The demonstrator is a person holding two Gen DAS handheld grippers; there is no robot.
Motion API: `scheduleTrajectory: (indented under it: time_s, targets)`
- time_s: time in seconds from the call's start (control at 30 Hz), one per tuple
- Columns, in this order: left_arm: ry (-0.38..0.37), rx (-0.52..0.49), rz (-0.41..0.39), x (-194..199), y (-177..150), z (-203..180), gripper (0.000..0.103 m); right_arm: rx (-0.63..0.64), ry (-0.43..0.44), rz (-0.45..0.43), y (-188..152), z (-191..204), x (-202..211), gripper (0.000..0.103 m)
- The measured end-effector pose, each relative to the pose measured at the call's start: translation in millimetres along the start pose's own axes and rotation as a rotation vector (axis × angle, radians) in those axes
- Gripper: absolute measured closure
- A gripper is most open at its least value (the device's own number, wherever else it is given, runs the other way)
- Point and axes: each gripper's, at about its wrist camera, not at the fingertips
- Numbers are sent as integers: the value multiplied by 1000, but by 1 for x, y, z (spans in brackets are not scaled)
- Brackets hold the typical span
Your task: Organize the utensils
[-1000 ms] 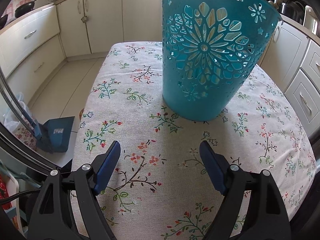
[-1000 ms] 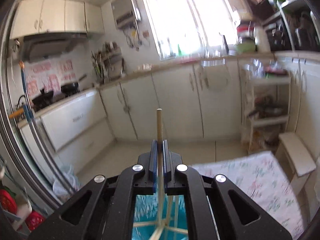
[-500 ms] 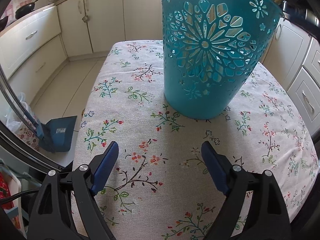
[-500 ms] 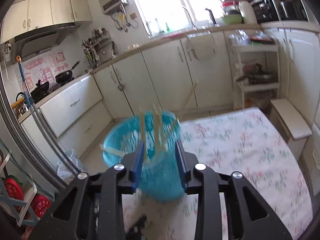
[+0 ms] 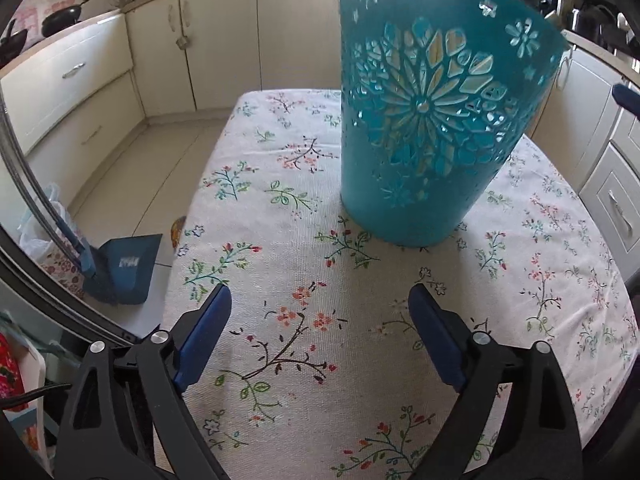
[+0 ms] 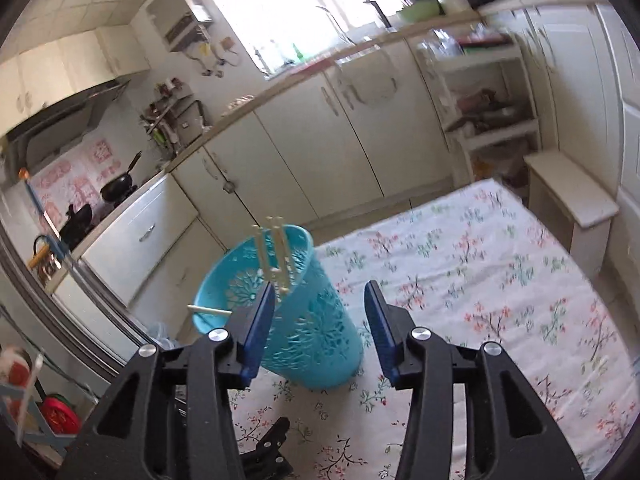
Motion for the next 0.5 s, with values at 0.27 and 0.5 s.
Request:
scheduleTrajectory:
  time_s: [0.27,0.5]
  targets:
    - [7,60,8,34,-11,11,11,155,-131,115,-53,19,28,25]
    - [7,45,-37,91,-16,2,8,169,-205,189,-76,16,57,14]
Point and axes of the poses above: each gripper's, at about its wrist camera, not at the fingertips, and x roughly against the way its jaws point, z to its left, y to its top, and after that the axes turned 8 degrees about -y, right-handed
